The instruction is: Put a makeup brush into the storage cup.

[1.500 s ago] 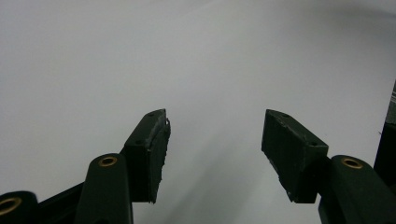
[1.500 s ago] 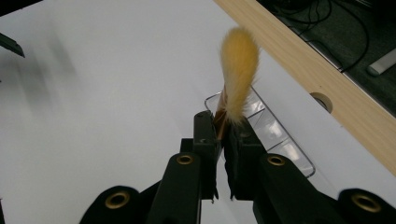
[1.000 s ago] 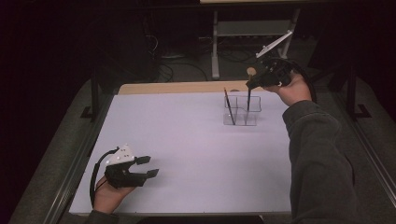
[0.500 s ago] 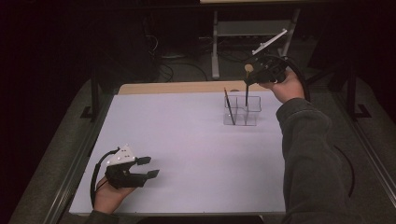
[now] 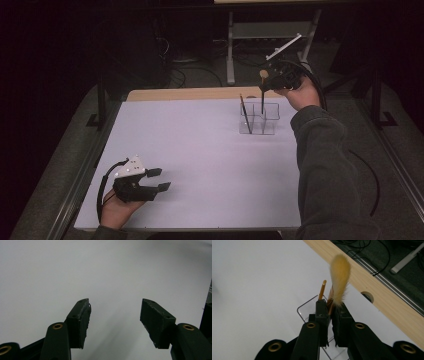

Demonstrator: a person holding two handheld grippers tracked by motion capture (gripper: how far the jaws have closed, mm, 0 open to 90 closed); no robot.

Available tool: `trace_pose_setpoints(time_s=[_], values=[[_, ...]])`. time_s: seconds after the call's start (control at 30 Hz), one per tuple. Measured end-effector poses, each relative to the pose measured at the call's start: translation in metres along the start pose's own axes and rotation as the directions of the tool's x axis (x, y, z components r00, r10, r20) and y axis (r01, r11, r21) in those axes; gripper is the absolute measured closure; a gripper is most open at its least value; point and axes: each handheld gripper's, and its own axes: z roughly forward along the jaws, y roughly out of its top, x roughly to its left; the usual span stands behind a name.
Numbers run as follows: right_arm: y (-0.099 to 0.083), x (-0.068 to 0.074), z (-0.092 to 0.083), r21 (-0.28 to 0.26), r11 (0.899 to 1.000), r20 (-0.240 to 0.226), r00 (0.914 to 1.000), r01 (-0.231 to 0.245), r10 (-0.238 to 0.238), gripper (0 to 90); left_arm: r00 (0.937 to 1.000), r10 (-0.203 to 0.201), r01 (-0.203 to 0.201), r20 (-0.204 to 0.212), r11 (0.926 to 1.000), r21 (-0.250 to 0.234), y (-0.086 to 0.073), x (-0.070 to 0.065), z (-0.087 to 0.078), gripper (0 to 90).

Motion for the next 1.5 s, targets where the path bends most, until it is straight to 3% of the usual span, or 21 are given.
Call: trace_pose_setpoints(time_s=[0.77,0.93,1.27,1.5], values=[[-0.009,-0.006,0.013,0.0,0.999,0.008,0.9994,-0.033,0.033,82.8,0.9998,0.02,-0.02,-0.004,0.9997,0.017,0.0,0.001,-0.001,40.1],[-0.01,-0.006,0.014,-0.007,0.999,0.006,0.9995,-0.032,0.032,82.8,1.0,0.004,-0.004,-0.002,1.0,0.005,0.0,0.0,-0.001,40.1],[-0.02,-0.008,0.018,-0.006,0.999,0.007,0.9985,-0.054,0.054,82.7,1.0,0.007,-0.007,-0.004,1.0,0.004,0.0,0.0,0.0,39.6],[-0.021,-0.005,0.023,0.0,0.999,0.007,0.999,-0.044,0.044,82.7,1.0,0.008,-0.008,0.0,0.9999,0.009,0.0,0.0,0.001,39.6]])
